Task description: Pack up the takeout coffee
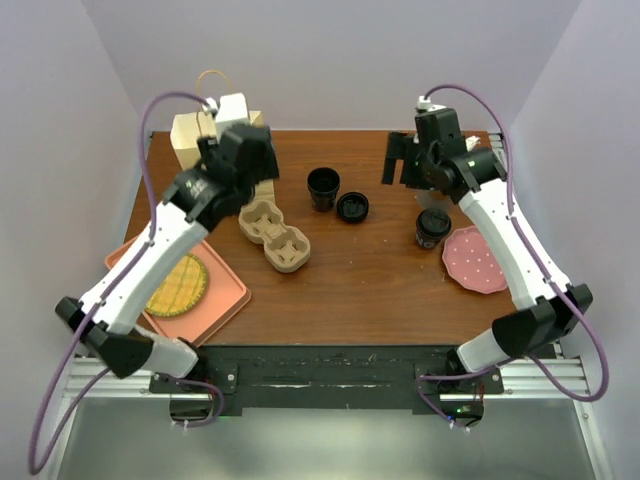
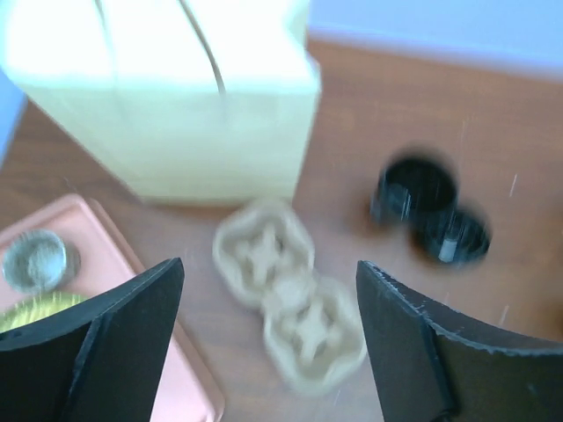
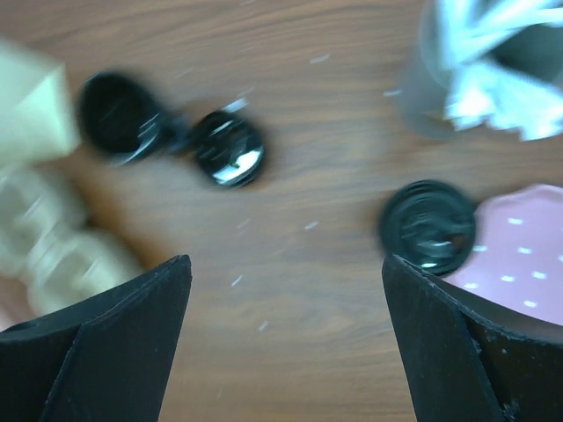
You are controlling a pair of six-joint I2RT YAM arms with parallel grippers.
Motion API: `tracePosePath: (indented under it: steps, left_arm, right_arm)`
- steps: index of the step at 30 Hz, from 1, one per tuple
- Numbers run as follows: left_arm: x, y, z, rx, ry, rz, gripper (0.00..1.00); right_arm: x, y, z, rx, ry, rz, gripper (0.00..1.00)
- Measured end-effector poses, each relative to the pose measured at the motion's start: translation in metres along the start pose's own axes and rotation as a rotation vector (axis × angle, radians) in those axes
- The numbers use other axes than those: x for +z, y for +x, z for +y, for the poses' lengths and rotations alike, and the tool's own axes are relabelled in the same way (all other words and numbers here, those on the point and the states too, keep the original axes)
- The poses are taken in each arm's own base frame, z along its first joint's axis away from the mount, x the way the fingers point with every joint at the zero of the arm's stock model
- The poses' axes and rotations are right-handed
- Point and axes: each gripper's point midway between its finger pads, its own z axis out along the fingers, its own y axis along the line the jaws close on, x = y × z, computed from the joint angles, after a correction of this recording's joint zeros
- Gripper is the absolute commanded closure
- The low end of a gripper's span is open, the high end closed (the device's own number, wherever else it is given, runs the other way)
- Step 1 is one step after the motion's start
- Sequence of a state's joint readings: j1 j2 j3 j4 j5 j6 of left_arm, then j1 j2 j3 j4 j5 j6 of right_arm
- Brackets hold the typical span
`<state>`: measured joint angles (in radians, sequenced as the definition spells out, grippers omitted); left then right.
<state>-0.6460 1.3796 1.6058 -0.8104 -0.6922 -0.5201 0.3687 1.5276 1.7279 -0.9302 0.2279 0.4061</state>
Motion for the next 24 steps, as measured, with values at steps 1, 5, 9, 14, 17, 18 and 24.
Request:
tracePosePath:
  steps: [1,5,9,14,17,18,24]
  left_arm:
    - [0.004,-0.015,0.0,-0.027,-0.017,-0.026,0.2]
    - [0.02,-0.077,0.009,-0.125,-0.108,-0.11,0.22]
    - [0.033,-0.099,0.029,-0.126,-0.163,-0.137,0.28]
    - [0.052,-0.111,0.095,-0.172,-0.272,-0.128,0.29]
    - [0.061,-0.113,0.149,-0.212,-0.35,-0.128,0.31]
    - [0.062,-0.112,0.162,-0.223,-0.364,-0.125,0.33]
    - [0.085,-0.109,0.218,-0.284,-0.384,-0.097,0.35]
  right_arm:
    - [-0.009,0.004,0.011,-0.016,-0.046,0.008,0.07]
    - [-0.038,0.024,0.036,-0.05,-0.19,0.038,0.07]
    - [-0.047,0.027,0.038,-0.04,-0.229,0.042,0.1]
    - [-0.044,0.022,0.055,-0.031,-0.296,0.062,0.11]
    - [-0.045,0.023,0.062,-0.026,-0.323,0.071,0.11]
    - [-0.046,0.023,0.062,-0.022,-0.327,0.07,0.11]
    - [-0.055,0.031,0.064,0.016,-0.356,0.084,0.12]
